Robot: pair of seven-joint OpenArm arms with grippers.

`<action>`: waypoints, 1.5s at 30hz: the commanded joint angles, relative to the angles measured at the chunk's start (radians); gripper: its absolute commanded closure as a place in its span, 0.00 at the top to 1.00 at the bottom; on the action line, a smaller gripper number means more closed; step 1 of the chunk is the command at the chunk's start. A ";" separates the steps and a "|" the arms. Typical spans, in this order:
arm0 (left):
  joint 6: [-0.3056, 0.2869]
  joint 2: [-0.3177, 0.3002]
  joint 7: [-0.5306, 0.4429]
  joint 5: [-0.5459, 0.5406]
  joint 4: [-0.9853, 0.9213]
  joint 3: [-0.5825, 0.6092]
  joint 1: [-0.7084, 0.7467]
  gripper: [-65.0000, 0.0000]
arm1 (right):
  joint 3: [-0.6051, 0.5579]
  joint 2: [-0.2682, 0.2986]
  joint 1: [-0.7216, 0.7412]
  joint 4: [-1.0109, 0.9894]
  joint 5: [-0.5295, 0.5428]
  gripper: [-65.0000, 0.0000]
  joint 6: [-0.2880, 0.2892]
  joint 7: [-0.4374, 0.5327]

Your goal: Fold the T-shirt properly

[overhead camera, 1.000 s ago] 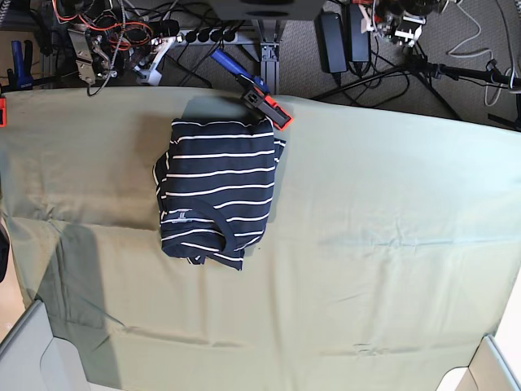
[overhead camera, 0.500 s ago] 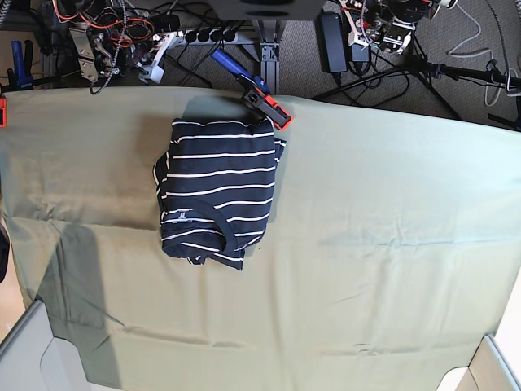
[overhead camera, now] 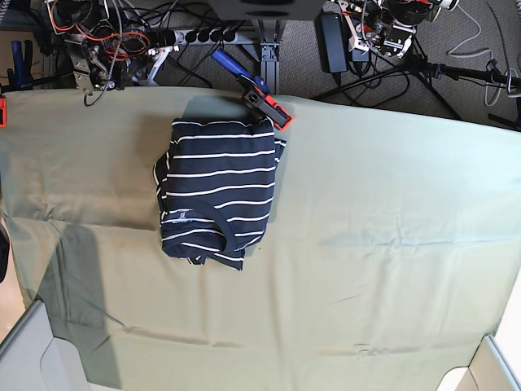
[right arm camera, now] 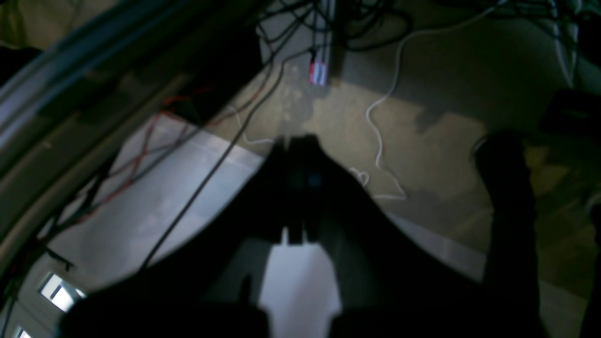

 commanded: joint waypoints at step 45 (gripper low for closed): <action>-0.018 -0.032 -0.138 -0.006 0.003 0.000 0.040 0.00 | 0.005 0.064 0.562 0.006 0.100 0.00 -0.069 -0.083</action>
